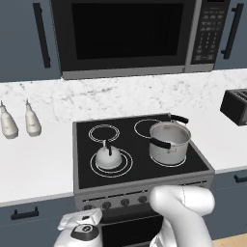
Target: Pick the kettle from the counter and place it on a stove burner. Then turn the burner on.
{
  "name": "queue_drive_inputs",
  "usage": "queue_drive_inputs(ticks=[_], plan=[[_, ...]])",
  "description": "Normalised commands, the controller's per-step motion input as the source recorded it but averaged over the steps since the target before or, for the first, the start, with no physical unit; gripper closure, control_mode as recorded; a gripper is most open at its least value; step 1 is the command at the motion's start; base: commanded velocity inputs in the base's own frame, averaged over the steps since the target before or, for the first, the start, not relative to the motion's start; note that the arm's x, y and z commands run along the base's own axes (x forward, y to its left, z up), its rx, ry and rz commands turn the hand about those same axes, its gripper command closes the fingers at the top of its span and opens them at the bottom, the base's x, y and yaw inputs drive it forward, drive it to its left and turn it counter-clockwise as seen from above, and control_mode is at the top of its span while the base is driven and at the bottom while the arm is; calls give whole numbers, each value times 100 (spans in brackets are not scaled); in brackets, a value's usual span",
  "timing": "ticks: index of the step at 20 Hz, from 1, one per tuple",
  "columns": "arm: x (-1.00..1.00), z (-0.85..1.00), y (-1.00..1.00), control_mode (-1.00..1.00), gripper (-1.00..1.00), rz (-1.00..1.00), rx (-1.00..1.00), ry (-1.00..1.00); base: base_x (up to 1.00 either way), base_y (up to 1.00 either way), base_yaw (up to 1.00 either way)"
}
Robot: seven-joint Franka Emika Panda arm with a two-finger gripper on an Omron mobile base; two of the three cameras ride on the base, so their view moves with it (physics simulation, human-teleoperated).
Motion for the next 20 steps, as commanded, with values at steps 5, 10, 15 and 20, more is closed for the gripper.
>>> queue_drive_inputs(ticks=[5,10,15,20], plan=[[45,-56,-7,-100,-100,11,0,0,0,0,0],[28,-32,0,-100,-100,15,5,0,0,0,0],[-21,0,0,-100,-100,6,10,-7,0,0,0],[-21,0,0,-100,-100,0,8,-20,0,0,0]])
